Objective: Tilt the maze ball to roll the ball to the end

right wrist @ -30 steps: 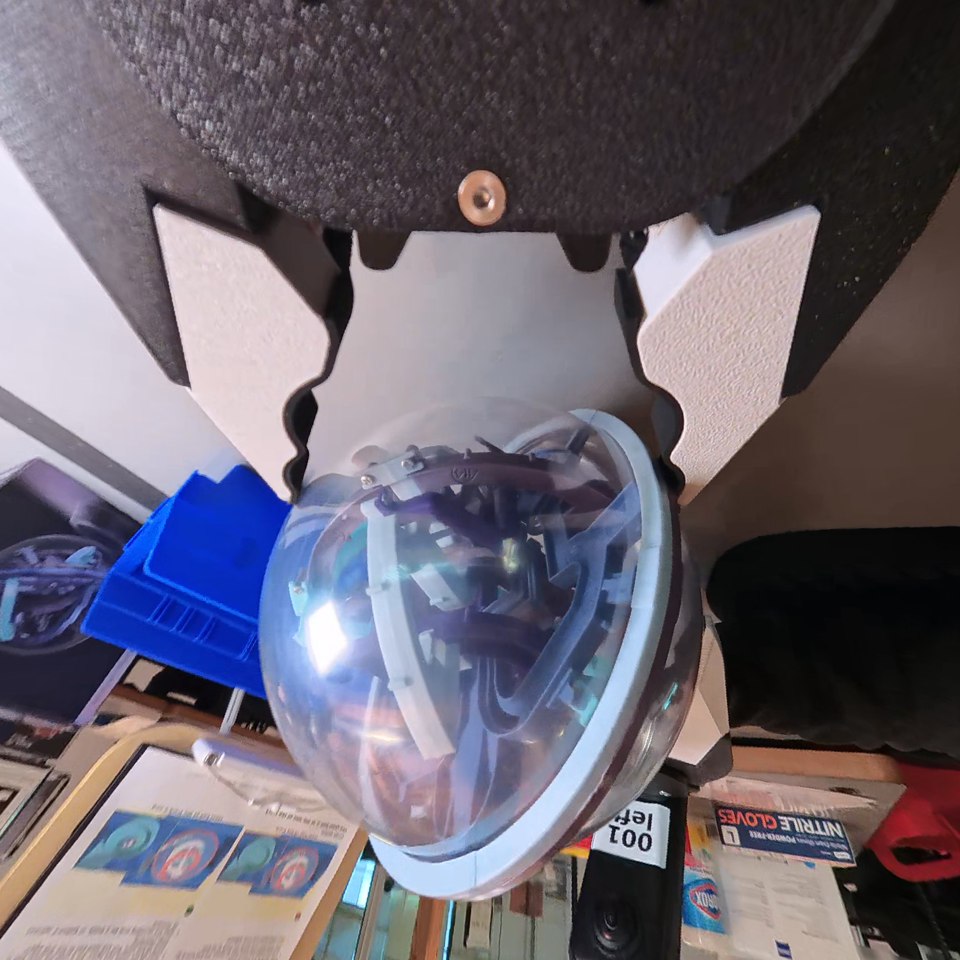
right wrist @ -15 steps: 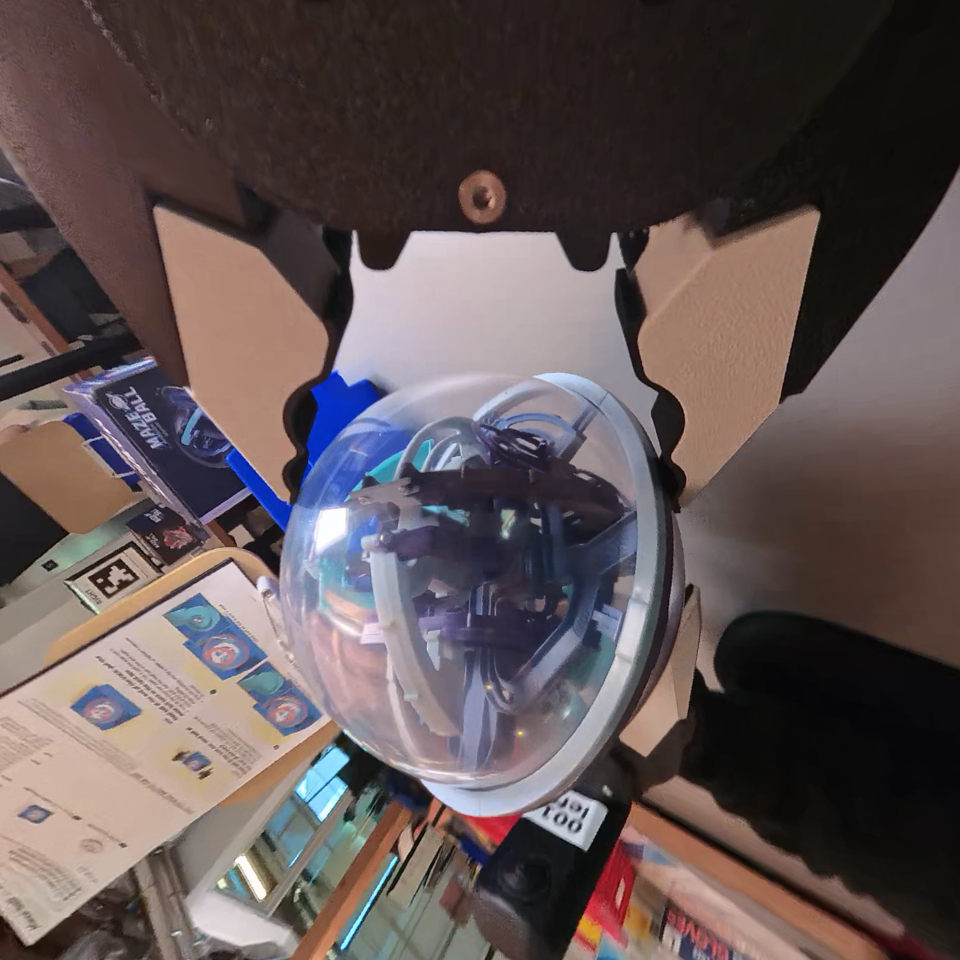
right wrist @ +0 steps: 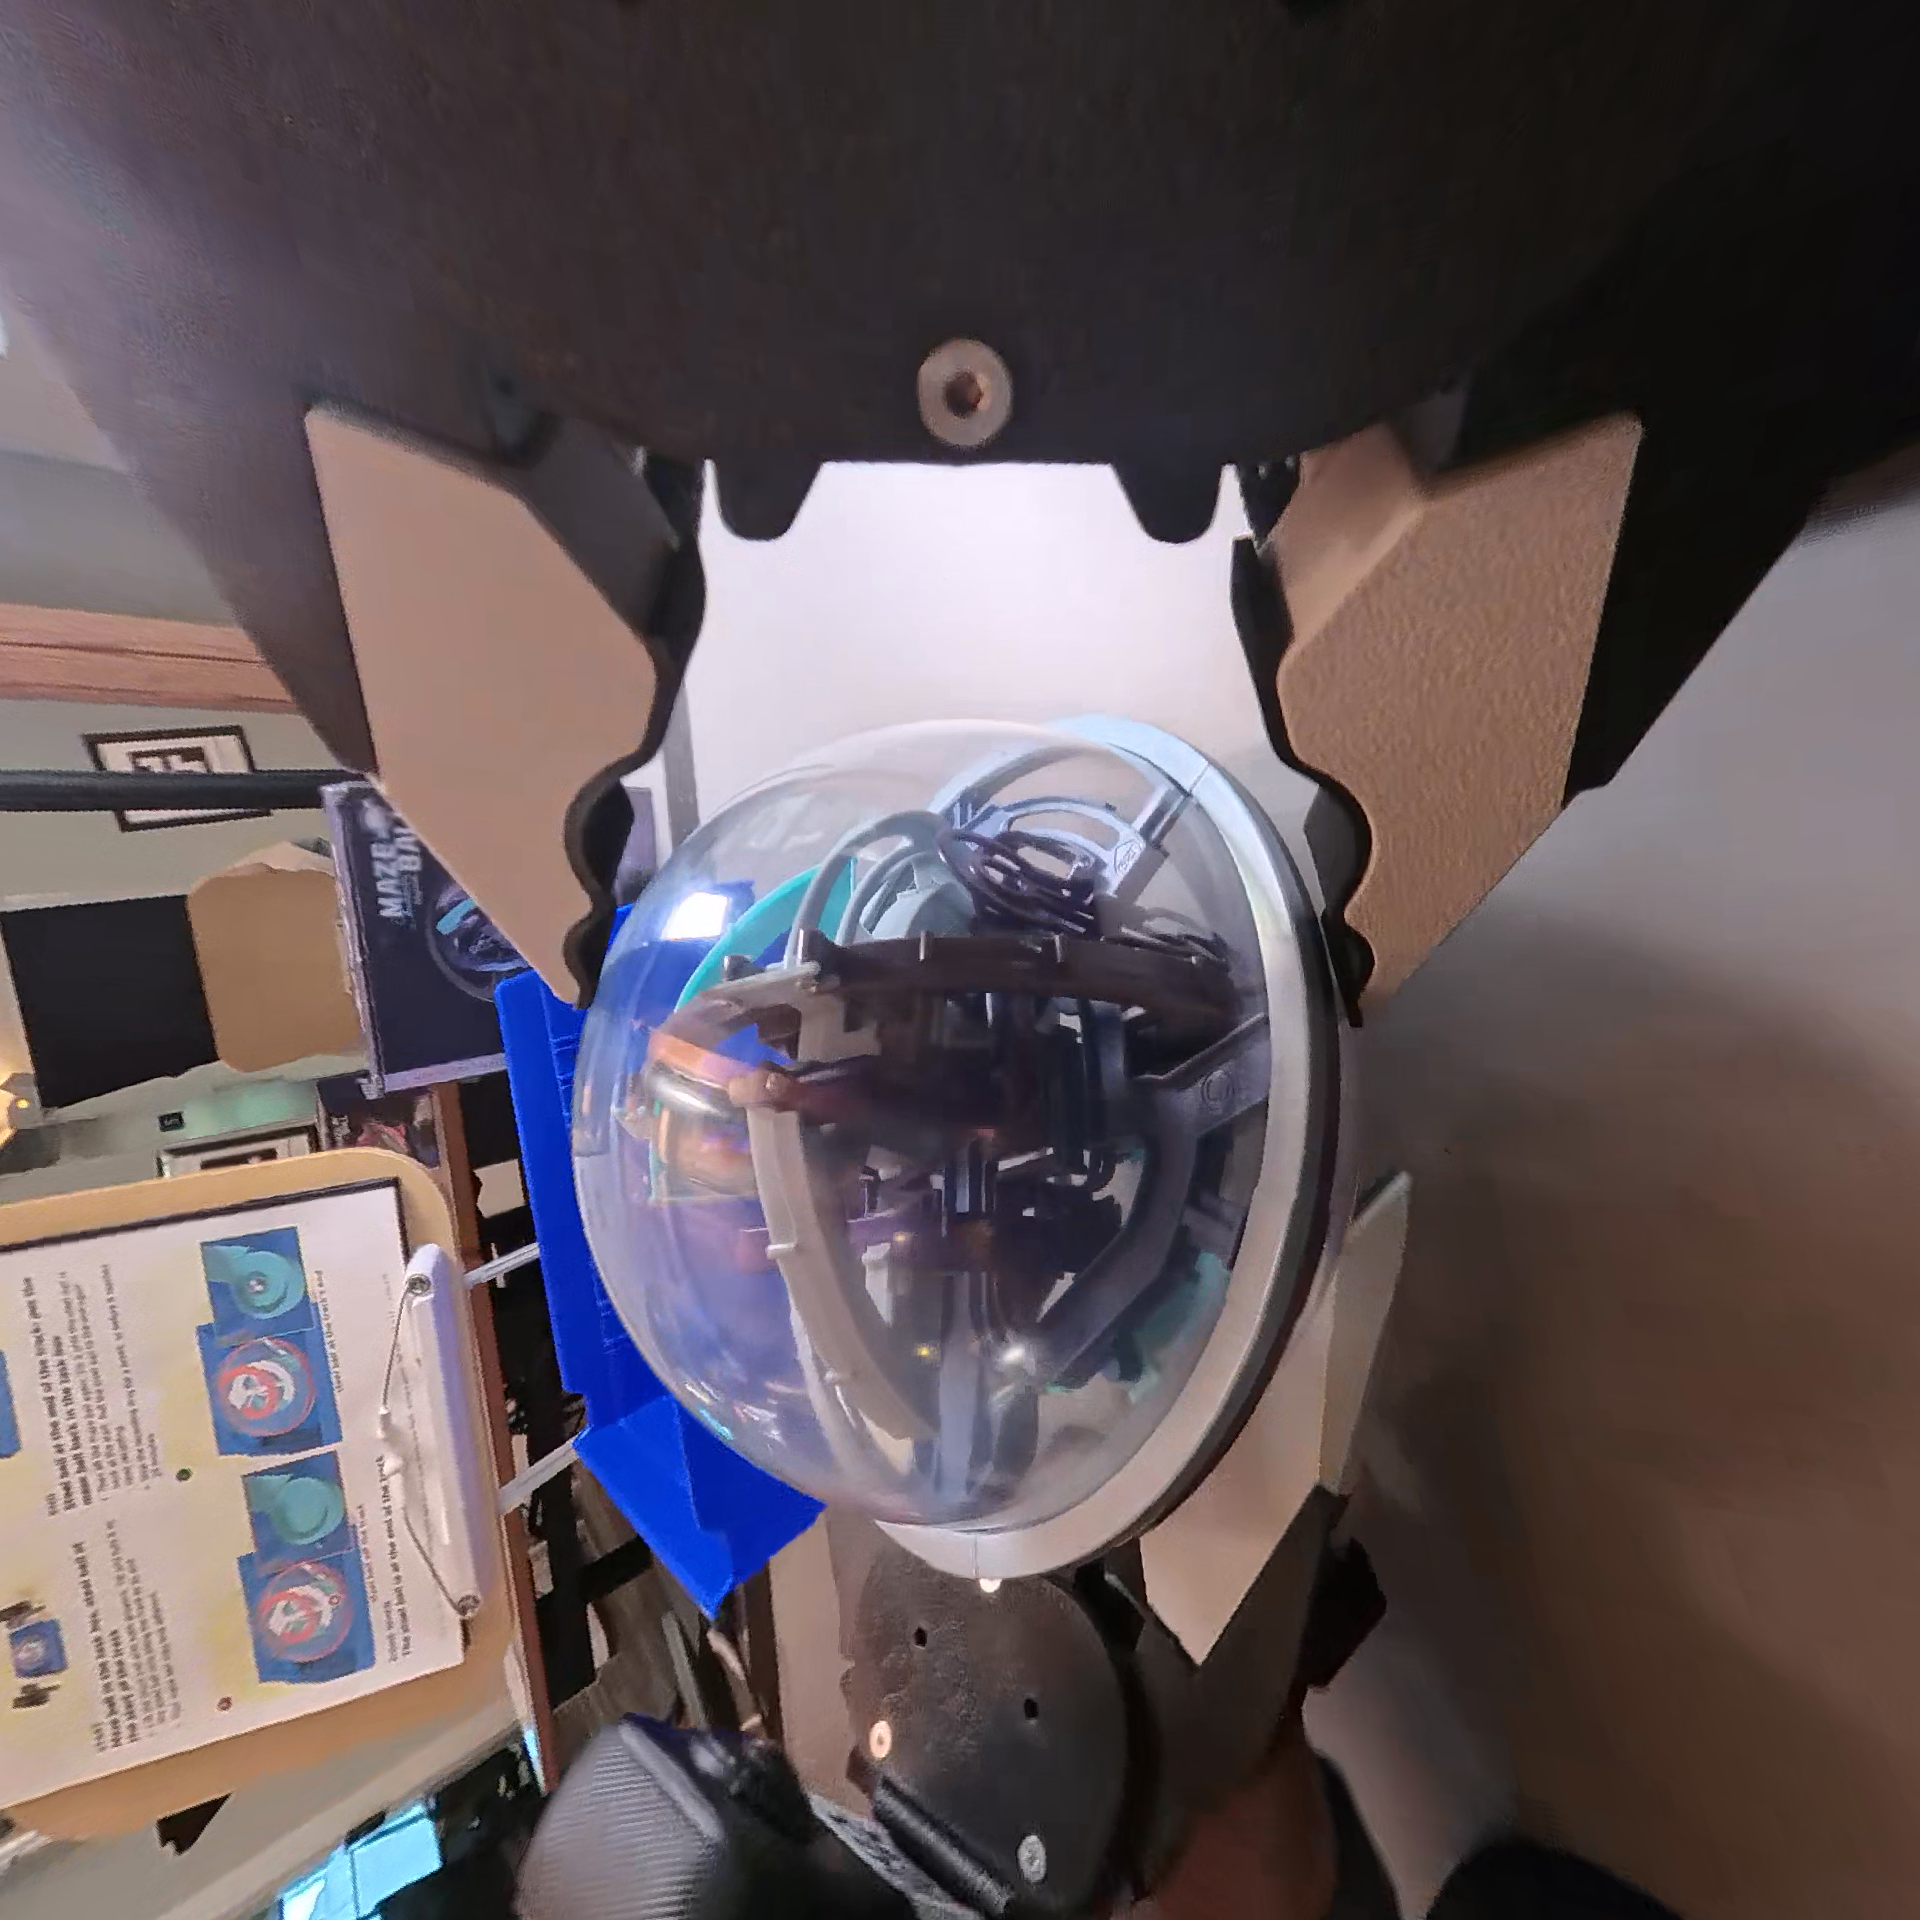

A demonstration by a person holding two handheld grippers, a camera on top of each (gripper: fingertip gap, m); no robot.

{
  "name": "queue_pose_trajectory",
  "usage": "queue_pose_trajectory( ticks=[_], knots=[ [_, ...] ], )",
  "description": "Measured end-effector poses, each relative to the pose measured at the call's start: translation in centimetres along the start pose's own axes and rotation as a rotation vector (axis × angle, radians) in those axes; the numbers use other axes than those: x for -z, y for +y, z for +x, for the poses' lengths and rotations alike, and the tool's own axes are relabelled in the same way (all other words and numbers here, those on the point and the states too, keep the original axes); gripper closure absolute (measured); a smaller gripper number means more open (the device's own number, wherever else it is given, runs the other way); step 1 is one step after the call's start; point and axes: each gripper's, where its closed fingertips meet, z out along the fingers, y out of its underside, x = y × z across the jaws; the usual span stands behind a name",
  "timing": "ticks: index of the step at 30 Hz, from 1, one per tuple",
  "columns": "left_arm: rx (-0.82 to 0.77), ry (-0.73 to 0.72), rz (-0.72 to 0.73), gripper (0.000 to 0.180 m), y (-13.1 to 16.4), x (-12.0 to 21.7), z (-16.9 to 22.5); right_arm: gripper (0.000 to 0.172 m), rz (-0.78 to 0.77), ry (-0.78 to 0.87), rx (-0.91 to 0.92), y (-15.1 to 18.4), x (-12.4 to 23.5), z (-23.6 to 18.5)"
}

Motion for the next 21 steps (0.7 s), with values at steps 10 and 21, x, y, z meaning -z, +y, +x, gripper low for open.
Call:
queue_pose_trajectory(
  ticks=[10, 21],
  knots=[
    [0.136, 0.047, 0.285, 0.026, -5.2, 5.7, -0.3, 0.041, -0.131, -0.027, 0.29, -0.2, -1.1, -0.1],
    [0.259, -0.102, 0.251, 0.026, -4.2, 4.6, -2.3, 0.039, -0.085, -0.041, -0.054, 1.0, -1.7, 1.2]
  ],
)
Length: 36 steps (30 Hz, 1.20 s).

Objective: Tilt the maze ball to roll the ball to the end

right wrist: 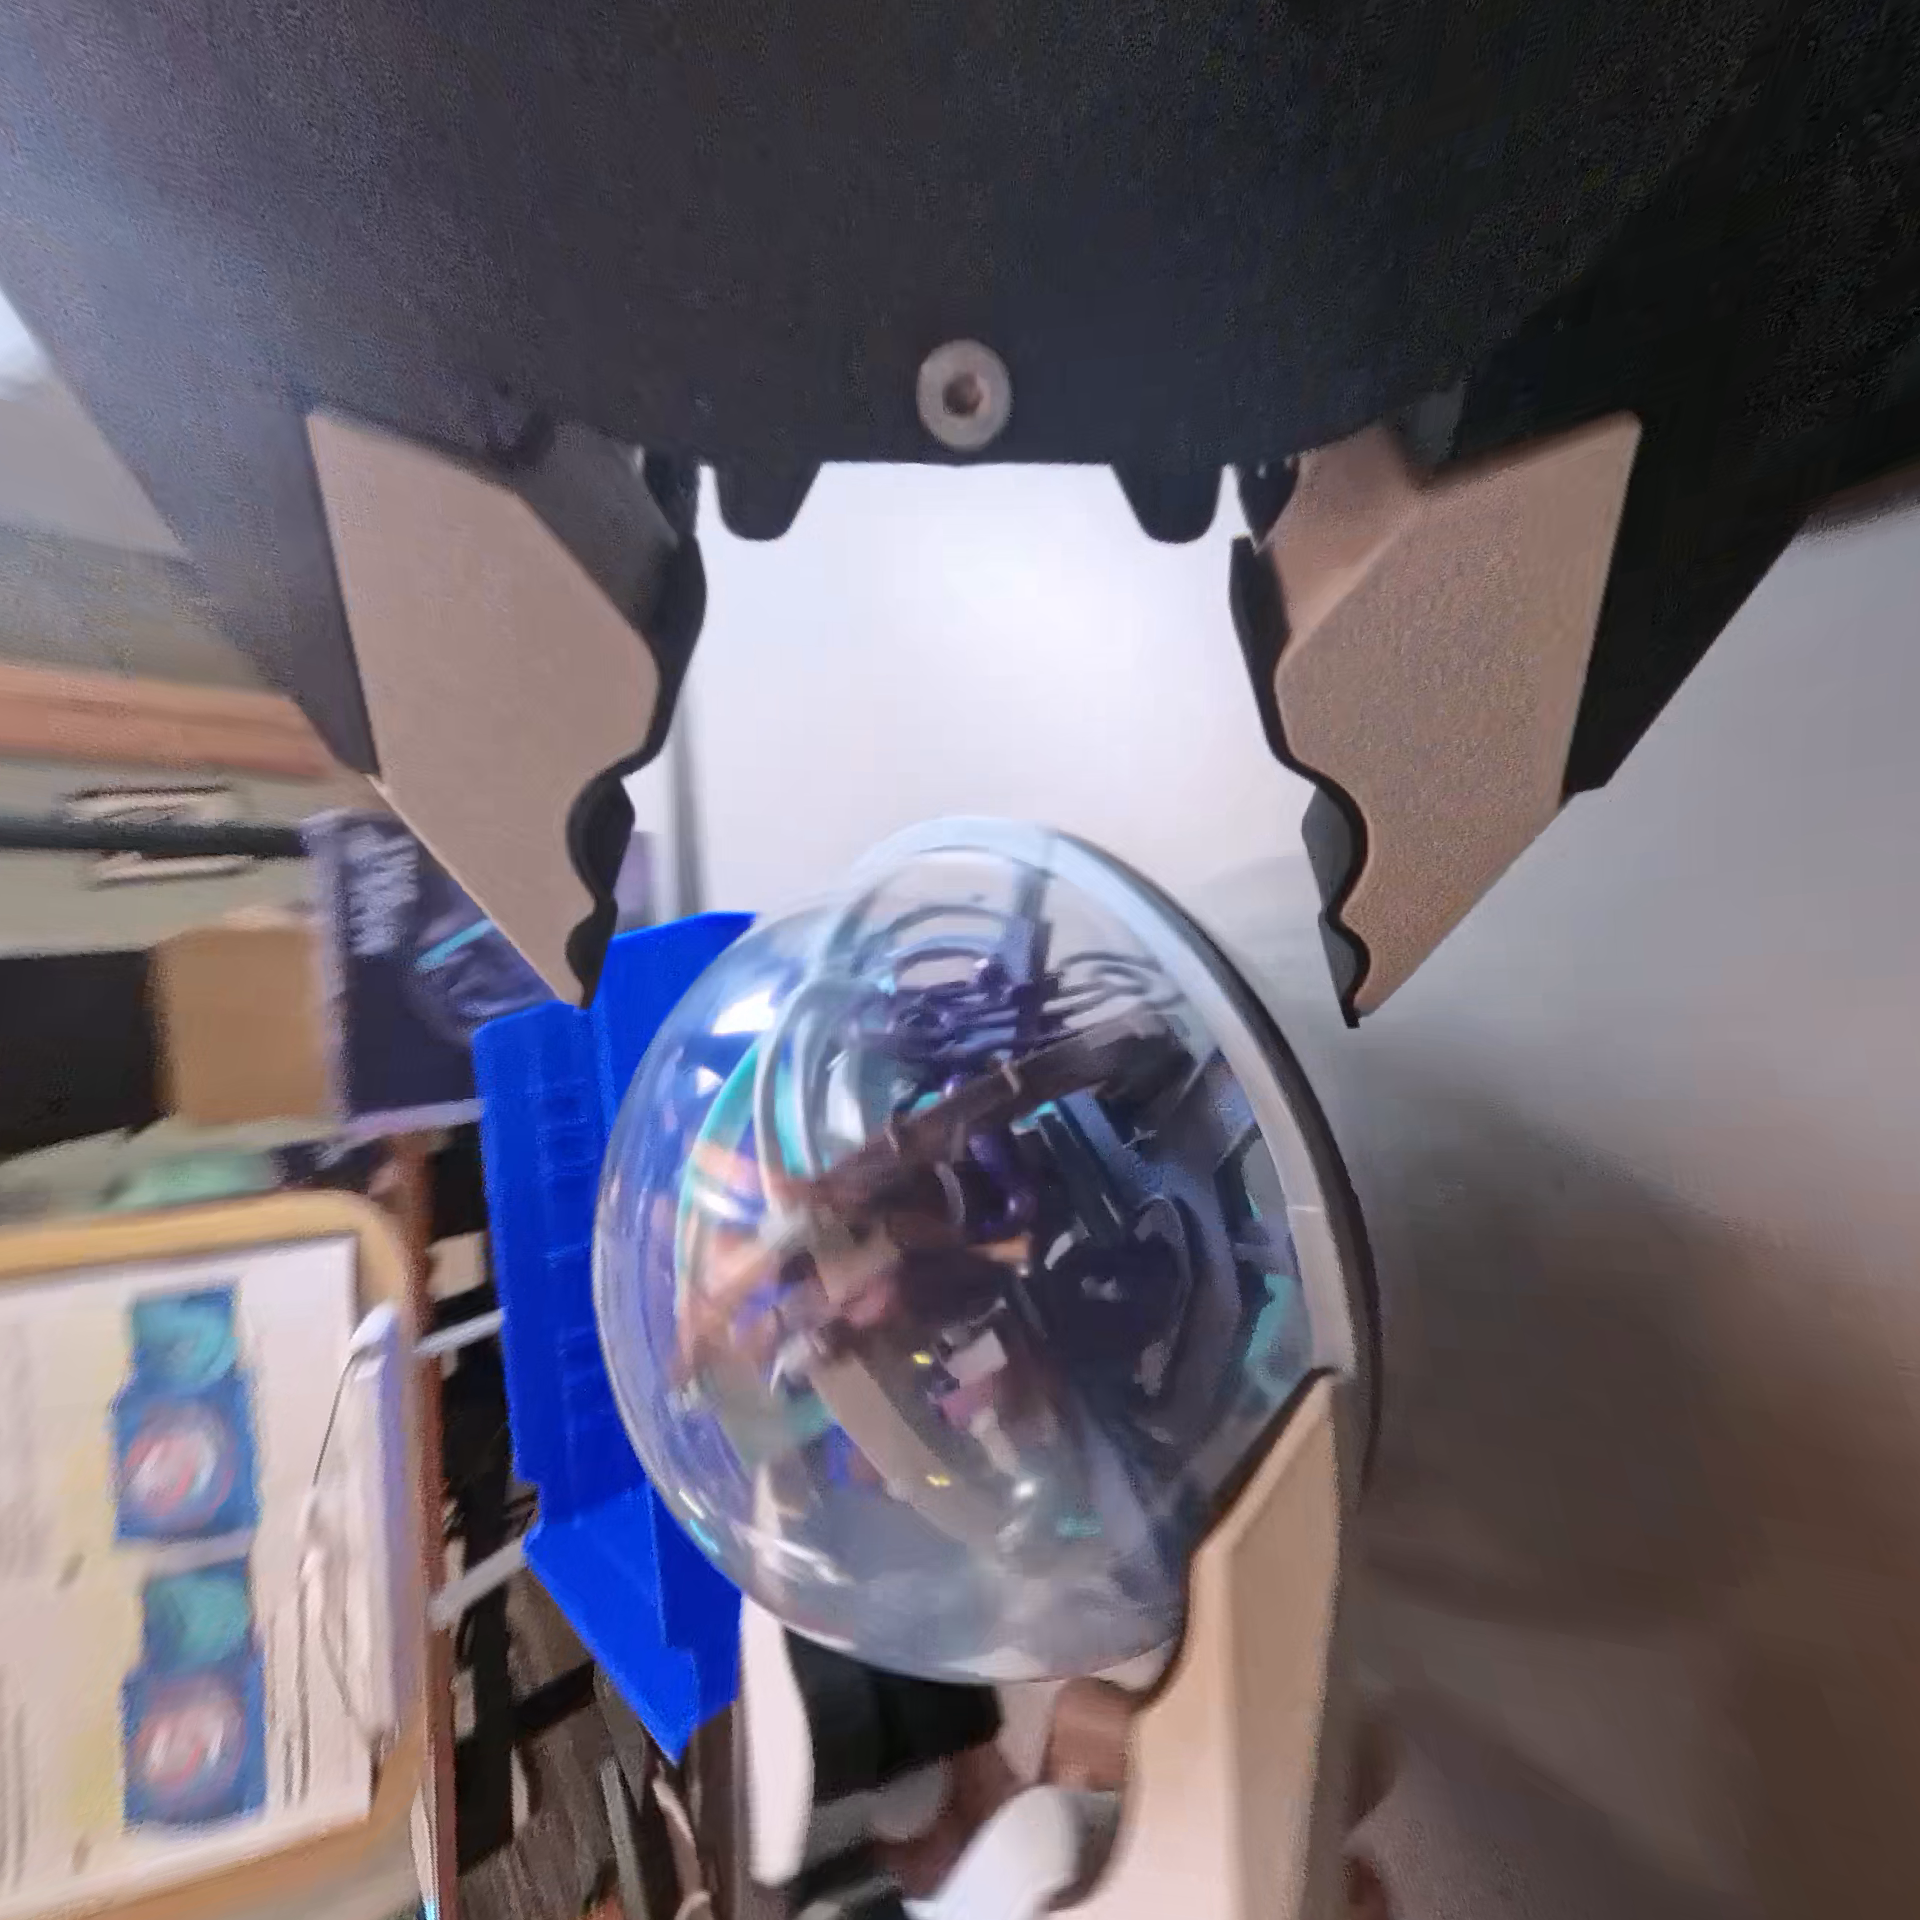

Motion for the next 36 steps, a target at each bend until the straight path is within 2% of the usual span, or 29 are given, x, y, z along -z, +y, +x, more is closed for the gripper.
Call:
queue_pose_trajectory(
  ticks=[4, 6, 8, 11, 19, 30, 36],
  knots=[
    [-0.027, -0.042, -0.033, 0.027, 0.5, -0.3, -0.1, 0.038, 0.142, -0.122, -0.519, 0.5, -0.2, -1.8],
    [-0.031, -0.057, -0.027, 0.027, 0.4, -0.5, -0.1, 0.036, 0.186, -0.117, -0.667, 1.0, -0.7, -1.9],
    [-0.038, -0.072, -0.03, 0.027, 0.3, -0.6, 0.0, 0.038, 0.203, -0.119, -0.741, 1.3, -1.1, -2.1],
    [-0.021, -0.098, -0.033, 0.027, 0.3, -0.7, -0.1, 0.039, 0.216, -0.102, -0.741, 1.4, -1.4, -1.8],
    [0.0, -0.102, -0.061, 0.028, 0.7, -0.5, 0.2, 0.042, 0.187, -0.183, -0.663, 1.9, -1.1, -1.4],
    [-0.112, -0.114, -0.08, 0.029, 1.3, -0.4, 0.0, 0.043, 0.262, -0.164, -0.624, 2.1, -1.3, -1.1],
    [-0.221, -0.148, -0.059, 0.029, 0.8, -0.4, 0.1, 0.043, 0.246, -0.169, -0.629, 2.8, -1.8, -1.8]
  ],
)
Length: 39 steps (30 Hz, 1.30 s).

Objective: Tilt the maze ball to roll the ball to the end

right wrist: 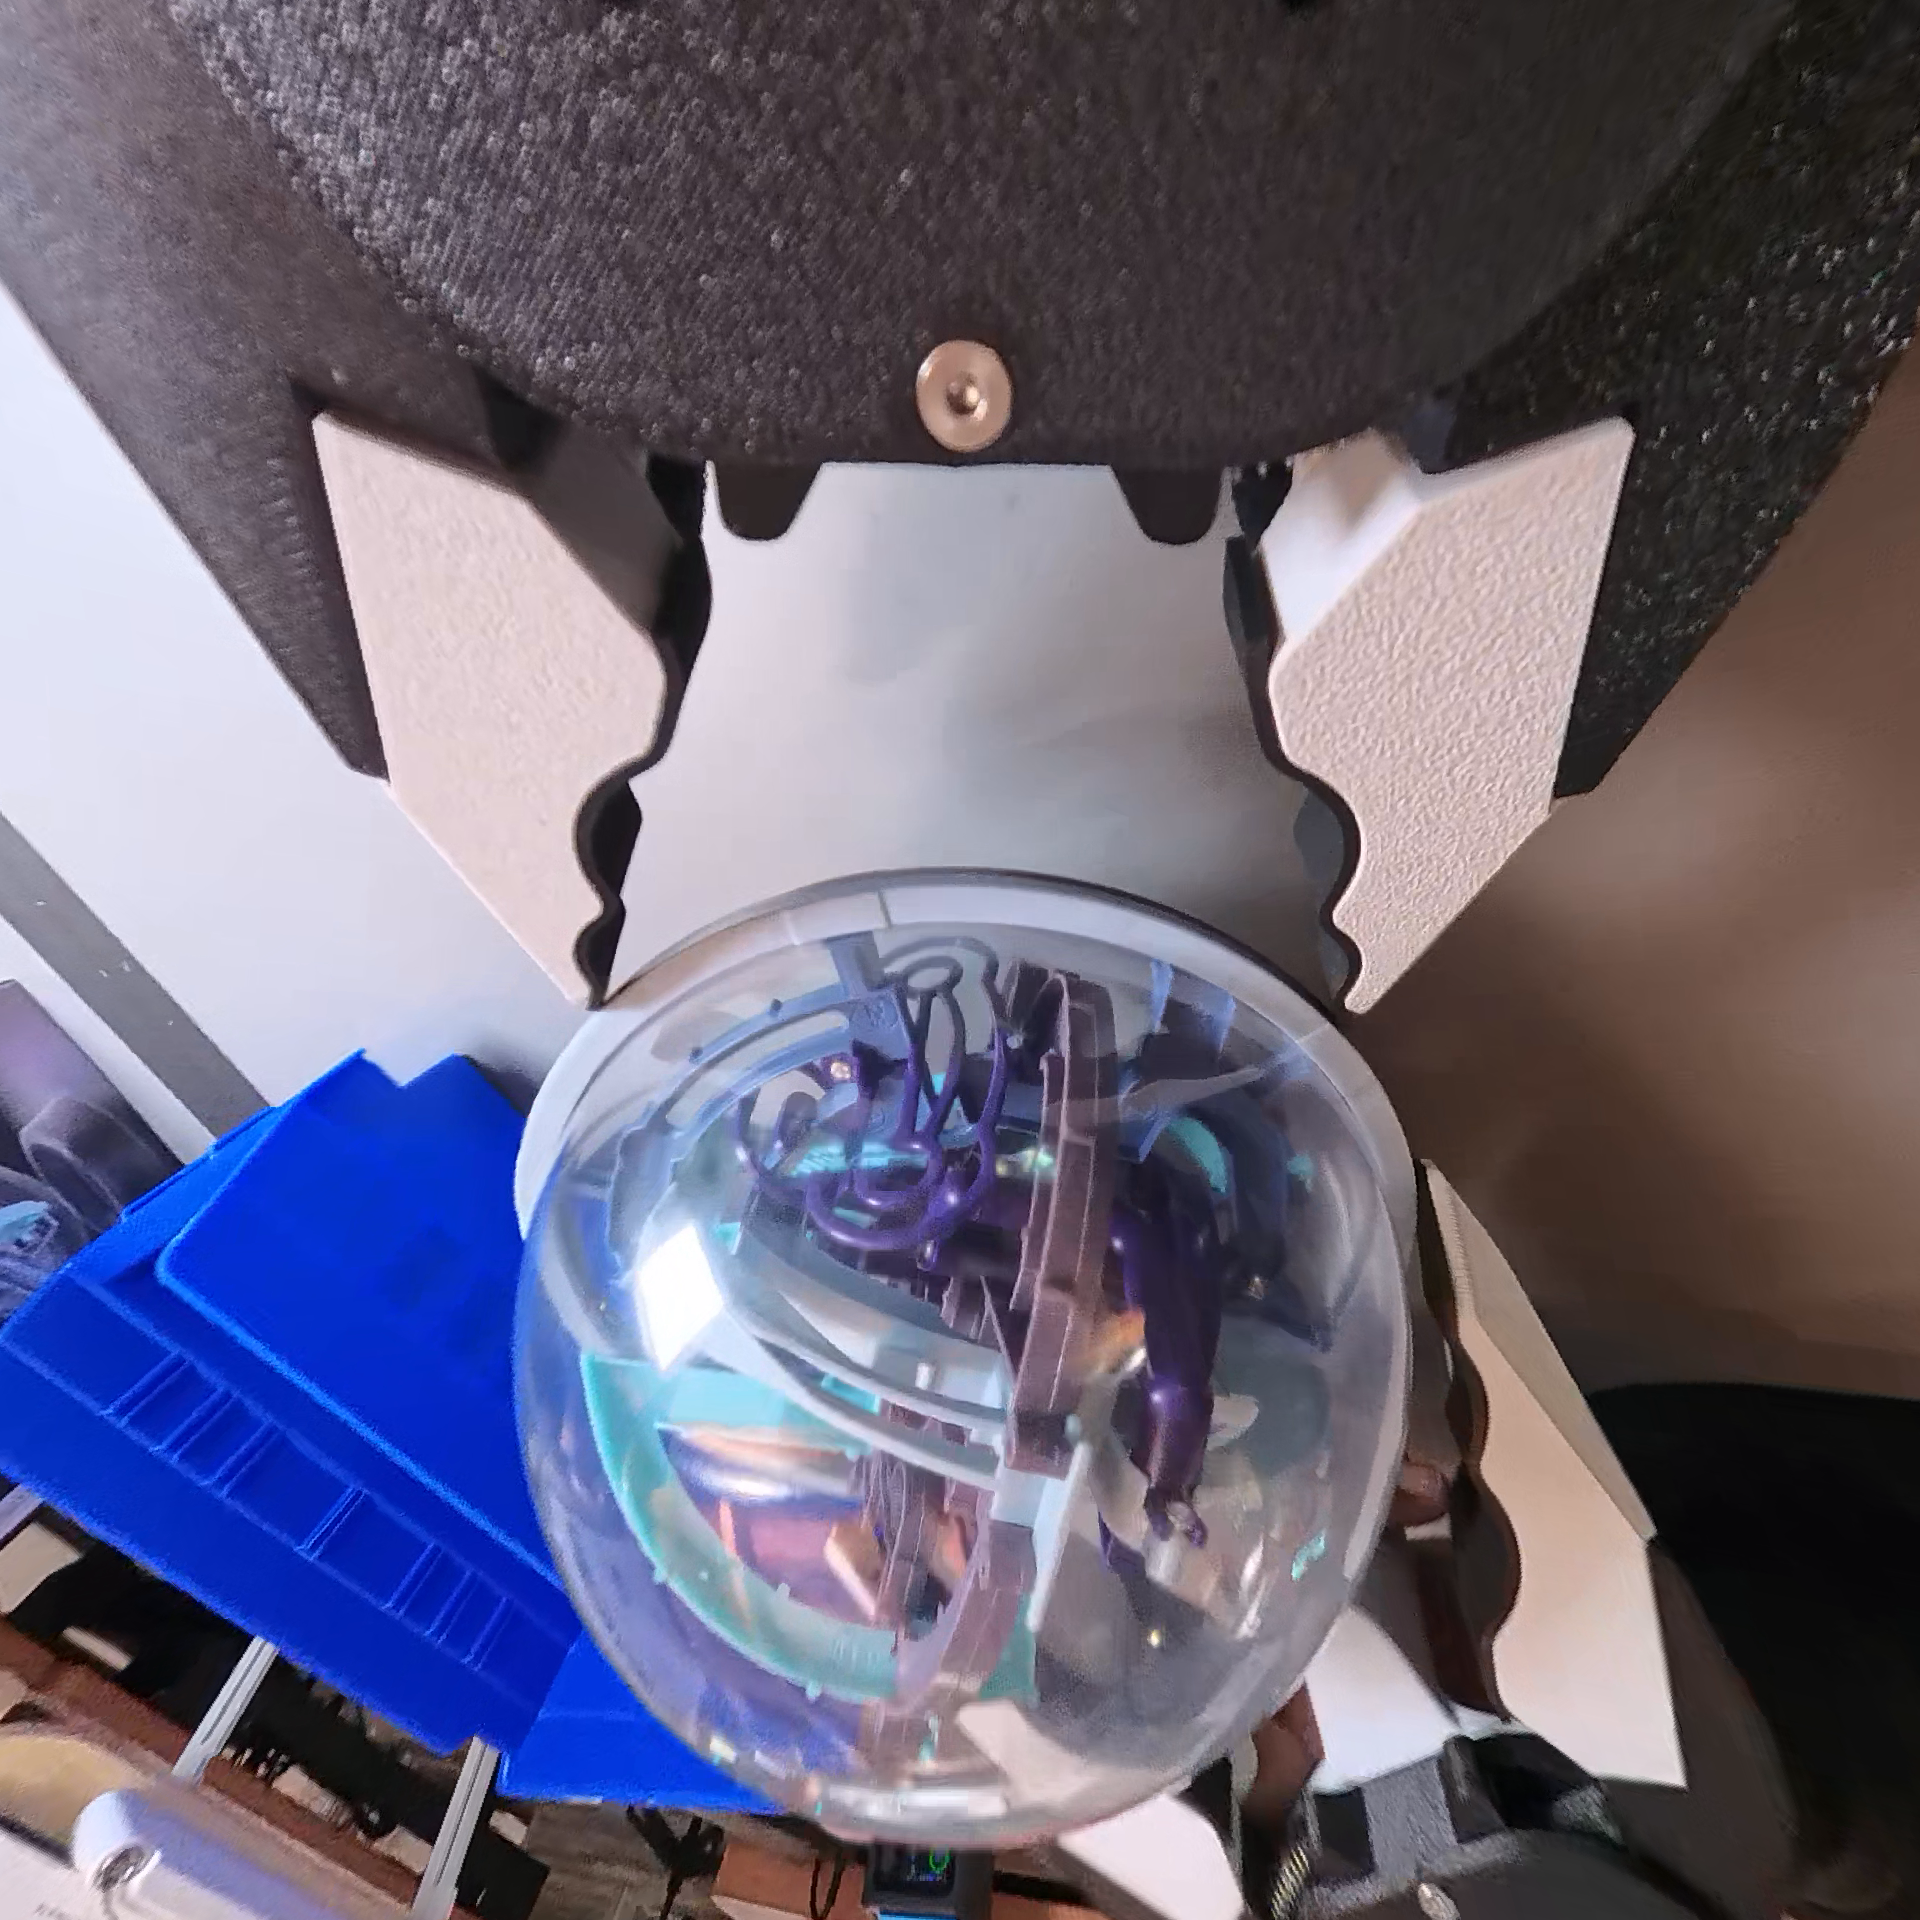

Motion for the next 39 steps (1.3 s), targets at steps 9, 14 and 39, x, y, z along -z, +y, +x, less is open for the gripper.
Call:
queue_pose_trajectory(
  ticks=[9, 14, 39],
  knots=[
    [-0.063, -0.012, 0.075, 0.036, -1.9, 0.7, 0.1, 0.046, -0.095, -0.048, -0.043, 1.9, -1.0, -0.9],
    [-0.052, -0.01, 0.09, 0.036, -2.2, 0.9, 0.0, 0.05, -0.135, -0.05, -0.017, 2.5, -1.7, -0.9],
    [-0.093, -0.023, 0.078, 0.031, -0.7, 1.0, -0.5, 0.051, -0.016, -0.011, 0.013, 1.0, -1.5, -0.8]
  ],
)
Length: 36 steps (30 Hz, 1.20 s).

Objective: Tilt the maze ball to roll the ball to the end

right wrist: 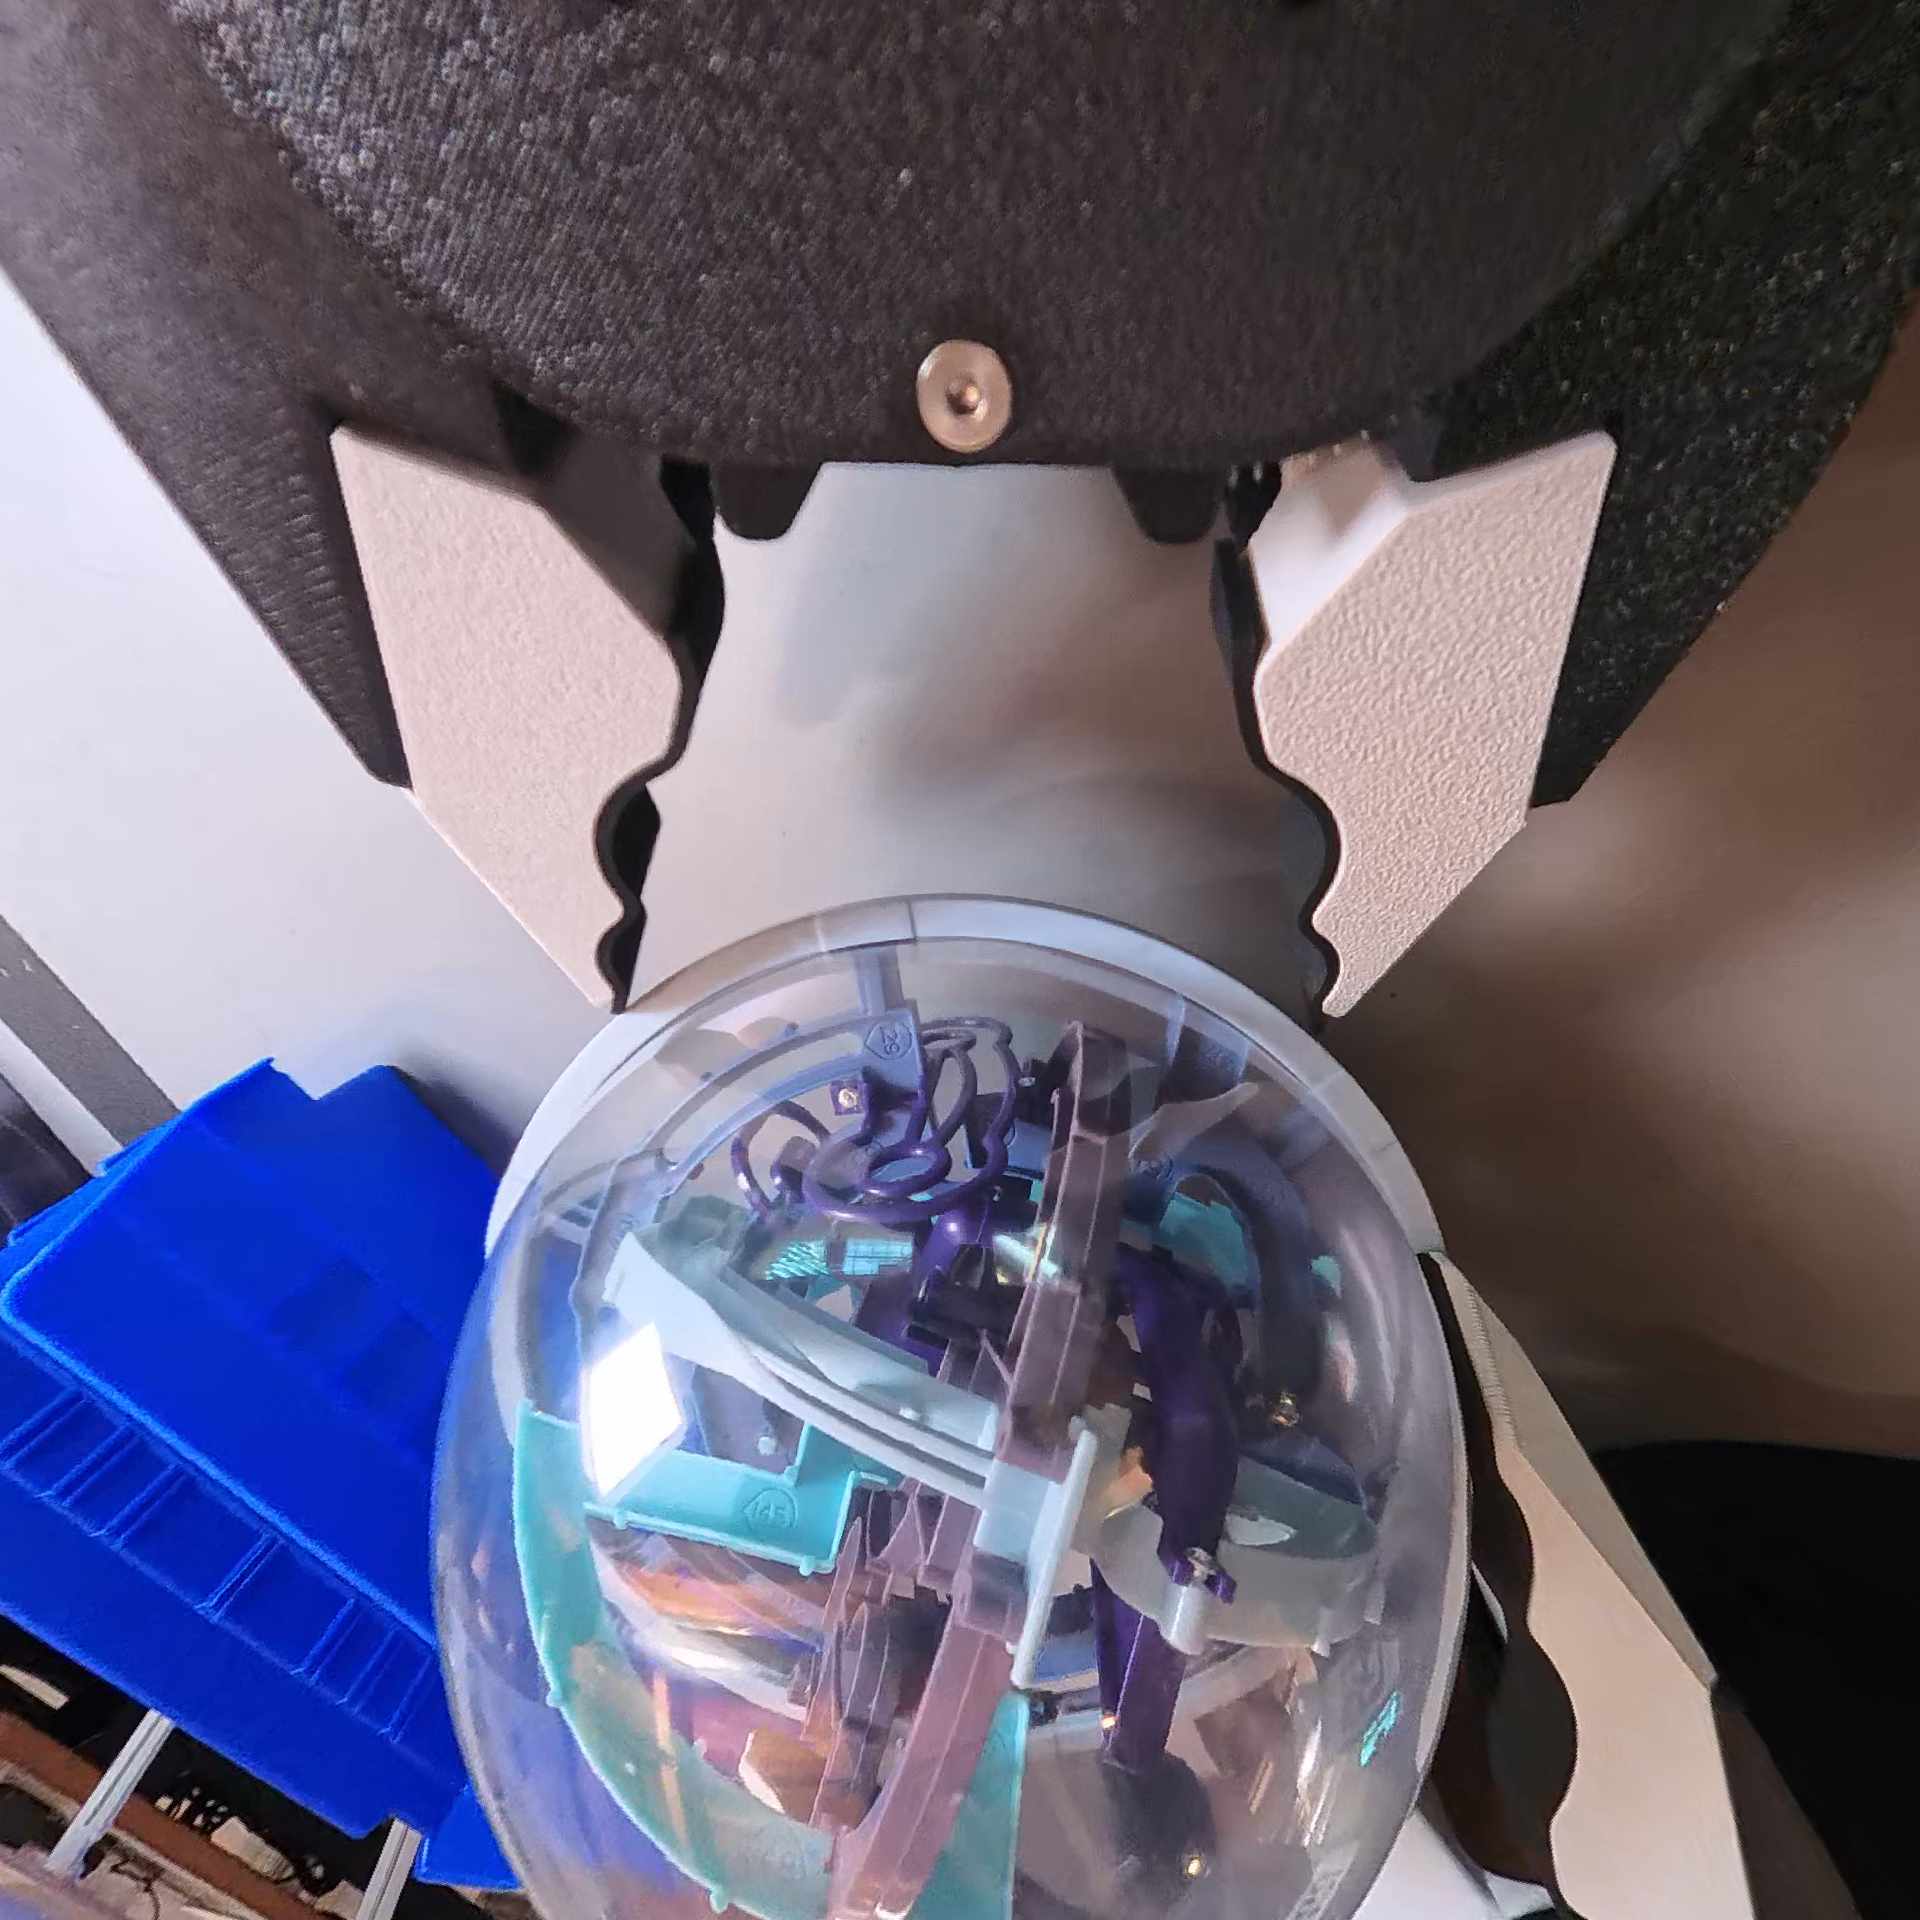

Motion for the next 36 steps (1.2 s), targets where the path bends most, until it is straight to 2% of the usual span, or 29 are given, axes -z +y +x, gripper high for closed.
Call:
queue_pose_trajectory(
  ticks=[7, 19, 29, 36],
  knots=[
    [-0.048, 0.031, 0.032, 0.031, 0.6, 0.3, 0.1, 0.054, 0.065, 0.056, 0.081, -0.8, 0.6, -0.1],
    [-0.14, 0.013, 0.048, 0.032, 0.3, 0.1, 0.7, 0.054, 0.064, 0.086, 0.128, -0.3, 1.0, 0.0],
    [-0.206, -0.009, 0.041, 0.032, 0.1, 0.0, 1.0, 0.053, 0.041, 0.119, 0.18, 0.2, 1.0, 0.2],
    [-0.331, -0.034, 0.041, 0.033, -0.8, -0.1, 1.9, 0.051, -0.005, 0.117, 0.206, 1.2, 0.6, 0.2]
  ],
)
